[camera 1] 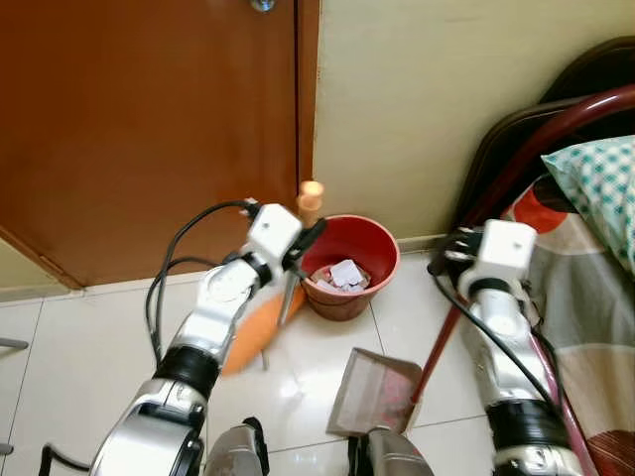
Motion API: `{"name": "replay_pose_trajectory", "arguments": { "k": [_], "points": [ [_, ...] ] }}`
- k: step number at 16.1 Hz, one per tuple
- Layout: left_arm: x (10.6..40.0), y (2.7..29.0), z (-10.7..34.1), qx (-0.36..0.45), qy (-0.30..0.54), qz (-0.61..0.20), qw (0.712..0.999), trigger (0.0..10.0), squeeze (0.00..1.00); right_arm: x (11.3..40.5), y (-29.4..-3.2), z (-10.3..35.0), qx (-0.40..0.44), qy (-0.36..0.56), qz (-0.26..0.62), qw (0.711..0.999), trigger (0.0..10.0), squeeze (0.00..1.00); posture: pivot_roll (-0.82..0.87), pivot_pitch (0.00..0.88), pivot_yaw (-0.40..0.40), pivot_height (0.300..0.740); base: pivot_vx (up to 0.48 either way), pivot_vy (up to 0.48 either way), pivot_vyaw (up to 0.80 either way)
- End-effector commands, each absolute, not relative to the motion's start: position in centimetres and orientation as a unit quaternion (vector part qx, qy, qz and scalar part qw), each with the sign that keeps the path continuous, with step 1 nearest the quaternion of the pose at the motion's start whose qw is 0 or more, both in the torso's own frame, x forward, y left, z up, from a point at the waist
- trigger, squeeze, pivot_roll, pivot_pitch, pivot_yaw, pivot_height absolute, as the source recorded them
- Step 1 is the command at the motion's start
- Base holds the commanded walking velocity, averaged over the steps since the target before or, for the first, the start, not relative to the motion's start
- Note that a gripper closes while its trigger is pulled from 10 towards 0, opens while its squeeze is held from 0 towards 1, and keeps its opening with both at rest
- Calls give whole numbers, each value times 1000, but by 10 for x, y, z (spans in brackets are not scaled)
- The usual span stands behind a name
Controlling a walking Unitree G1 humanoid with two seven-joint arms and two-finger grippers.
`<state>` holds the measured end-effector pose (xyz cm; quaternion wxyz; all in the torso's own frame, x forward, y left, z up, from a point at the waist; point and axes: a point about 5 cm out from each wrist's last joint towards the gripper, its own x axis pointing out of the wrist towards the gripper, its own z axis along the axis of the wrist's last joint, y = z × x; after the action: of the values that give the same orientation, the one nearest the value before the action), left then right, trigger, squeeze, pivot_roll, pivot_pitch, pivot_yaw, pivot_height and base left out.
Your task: Sweep floor
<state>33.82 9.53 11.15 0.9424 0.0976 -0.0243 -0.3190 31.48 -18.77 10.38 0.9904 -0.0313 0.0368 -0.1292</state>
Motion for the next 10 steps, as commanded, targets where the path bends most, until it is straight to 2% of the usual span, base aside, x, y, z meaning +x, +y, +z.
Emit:
{"name": "replay_pose_trajectory", "arguments": {
  "k": [1, 4, 5, 6, 7, 10],
  "points": [
    [336, 103, 108, 50, -8, -292, 955, 10000, 0, 319, -180, 102, -37, 46, -123, 991, 10000, 0, 21, 158, -8, 740, 0, 0, 0],
    [336, 113, 112, -39, -2, -205, 978, 10000, 0, 326, -165, 95, -47, 71, -103, 991, 10000, 0, 38, 163, -17, 740, 0, 0, 0],
    [336, 113, 116, -89, -2, -187, 978, 10000, 0, 329, -157, 93, -49, 78, -84, 992, 10000, 0, 43, 161, -21, 740, 0, 0, 0],
    [336, 113, 119, -103, -9, -179, 979, 10000, 0, 329, -153, 91, -46, 86, -73, 993, 10000, 0, 43, 161, -21, 740, 0, 0, 0],
    [337, 114, 131, -132, -46, -157, 978, 10000, 0, 331, -146, 85, -49, 104, -54, 992, 10000, 0, 43, 161, -21, 740, 0, 0, 0],
    [337, 110, 139, -202, -48, -130, 970, 10000, 0, 333, -141, 81, -40, 110, -35, 992, 10000, 0, 38, 156, -20, 740, 0, 0, 0]
  ]
}}
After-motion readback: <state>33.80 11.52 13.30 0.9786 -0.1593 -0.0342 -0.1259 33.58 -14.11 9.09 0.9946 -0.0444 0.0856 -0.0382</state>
